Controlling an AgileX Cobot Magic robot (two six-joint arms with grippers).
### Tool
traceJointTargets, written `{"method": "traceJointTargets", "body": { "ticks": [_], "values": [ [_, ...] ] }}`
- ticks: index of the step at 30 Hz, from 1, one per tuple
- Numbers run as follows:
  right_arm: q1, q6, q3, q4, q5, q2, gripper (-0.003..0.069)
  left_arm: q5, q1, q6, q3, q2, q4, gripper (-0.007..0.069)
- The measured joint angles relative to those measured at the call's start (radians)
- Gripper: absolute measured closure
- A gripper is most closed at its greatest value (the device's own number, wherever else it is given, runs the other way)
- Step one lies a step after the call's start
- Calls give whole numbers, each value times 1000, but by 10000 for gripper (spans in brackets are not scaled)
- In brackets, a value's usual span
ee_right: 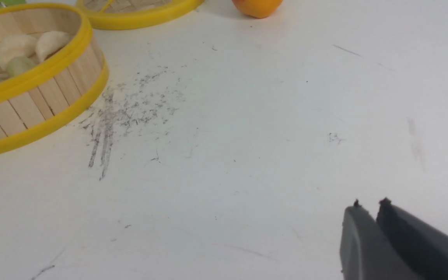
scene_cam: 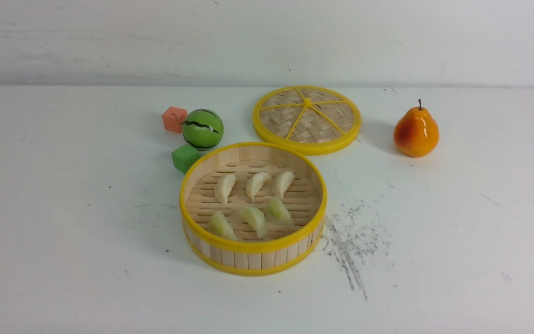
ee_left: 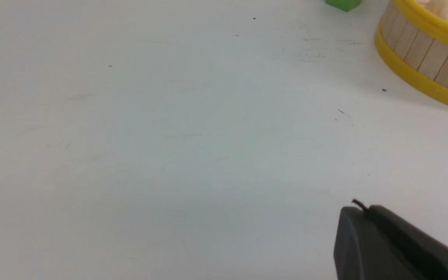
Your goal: Put the dumplings into the steamer on the white table.
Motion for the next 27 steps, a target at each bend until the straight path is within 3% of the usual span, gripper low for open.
{"method": "traceJointTargets", "body": {
  "ticks": [27],
  "values": [
    [0, 0, 0, 0, 0, 0, 558, -1, 0, 9, 0, 0, -4, 638]
  ]
}}
